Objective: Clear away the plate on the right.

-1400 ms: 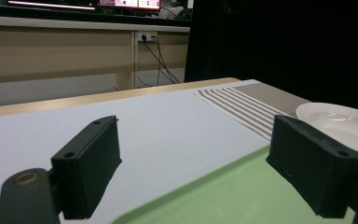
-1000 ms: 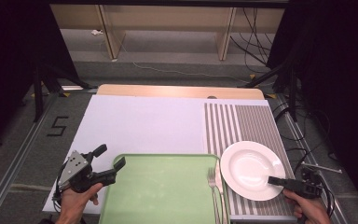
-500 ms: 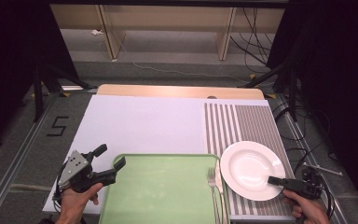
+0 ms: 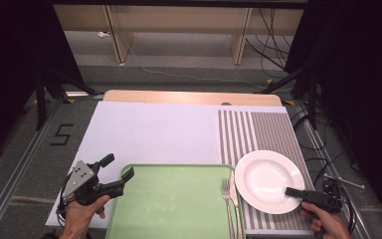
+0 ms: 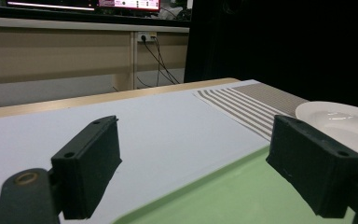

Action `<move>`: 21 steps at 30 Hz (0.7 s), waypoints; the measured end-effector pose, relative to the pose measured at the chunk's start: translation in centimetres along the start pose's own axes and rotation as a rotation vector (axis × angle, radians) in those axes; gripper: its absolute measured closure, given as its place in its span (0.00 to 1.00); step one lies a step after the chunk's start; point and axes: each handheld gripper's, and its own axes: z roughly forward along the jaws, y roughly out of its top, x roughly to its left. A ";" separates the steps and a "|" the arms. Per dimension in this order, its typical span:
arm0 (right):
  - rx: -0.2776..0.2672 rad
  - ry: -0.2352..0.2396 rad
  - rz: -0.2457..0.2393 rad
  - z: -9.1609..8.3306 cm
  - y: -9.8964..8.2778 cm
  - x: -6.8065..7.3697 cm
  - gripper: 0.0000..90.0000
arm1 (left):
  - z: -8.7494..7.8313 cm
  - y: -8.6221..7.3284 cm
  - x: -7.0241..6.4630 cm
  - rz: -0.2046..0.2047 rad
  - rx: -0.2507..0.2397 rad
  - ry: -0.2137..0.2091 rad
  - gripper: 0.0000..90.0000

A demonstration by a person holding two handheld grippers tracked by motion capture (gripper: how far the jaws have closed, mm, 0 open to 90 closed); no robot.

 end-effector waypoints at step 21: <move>-0.078 0.043 0.007 0.0 0.3 0.7 0.92 | -0.1 0.0 0.0 0.001 -0.002 0.003 0.18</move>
